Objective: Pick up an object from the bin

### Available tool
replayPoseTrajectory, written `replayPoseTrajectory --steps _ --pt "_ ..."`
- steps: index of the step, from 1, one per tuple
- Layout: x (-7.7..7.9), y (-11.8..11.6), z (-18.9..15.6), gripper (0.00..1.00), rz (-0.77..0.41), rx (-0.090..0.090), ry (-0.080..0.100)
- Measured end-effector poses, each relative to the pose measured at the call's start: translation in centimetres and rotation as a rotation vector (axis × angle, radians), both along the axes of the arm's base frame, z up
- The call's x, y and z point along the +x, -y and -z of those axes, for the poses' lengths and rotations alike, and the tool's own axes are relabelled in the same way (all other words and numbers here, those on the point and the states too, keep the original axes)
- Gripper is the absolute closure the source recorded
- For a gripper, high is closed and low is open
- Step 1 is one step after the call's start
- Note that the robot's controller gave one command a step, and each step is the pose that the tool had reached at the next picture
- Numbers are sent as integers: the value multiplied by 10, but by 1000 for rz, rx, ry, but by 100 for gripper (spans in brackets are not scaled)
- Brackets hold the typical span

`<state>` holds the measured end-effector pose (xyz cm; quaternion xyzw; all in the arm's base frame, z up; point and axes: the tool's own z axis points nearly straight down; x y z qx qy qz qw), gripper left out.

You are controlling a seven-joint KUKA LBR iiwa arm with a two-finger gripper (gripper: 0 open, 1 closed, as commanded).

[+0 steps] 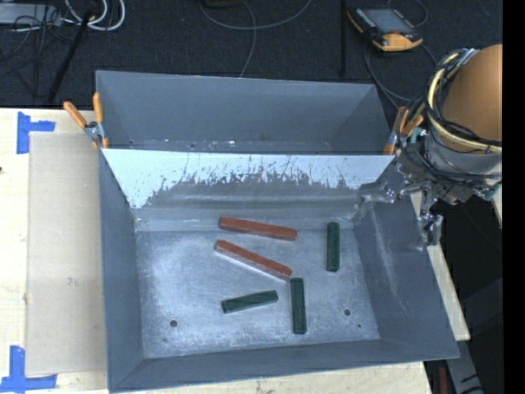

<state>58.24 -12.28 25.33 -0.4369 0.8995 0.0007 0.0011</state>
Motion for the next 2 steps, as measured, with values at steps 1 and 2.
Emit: replayPoseTrajectory --steps 1,2 --pt "6 -78 115 0 99 3 -10" --pt "20 -50 186 0 -269 0 -7"
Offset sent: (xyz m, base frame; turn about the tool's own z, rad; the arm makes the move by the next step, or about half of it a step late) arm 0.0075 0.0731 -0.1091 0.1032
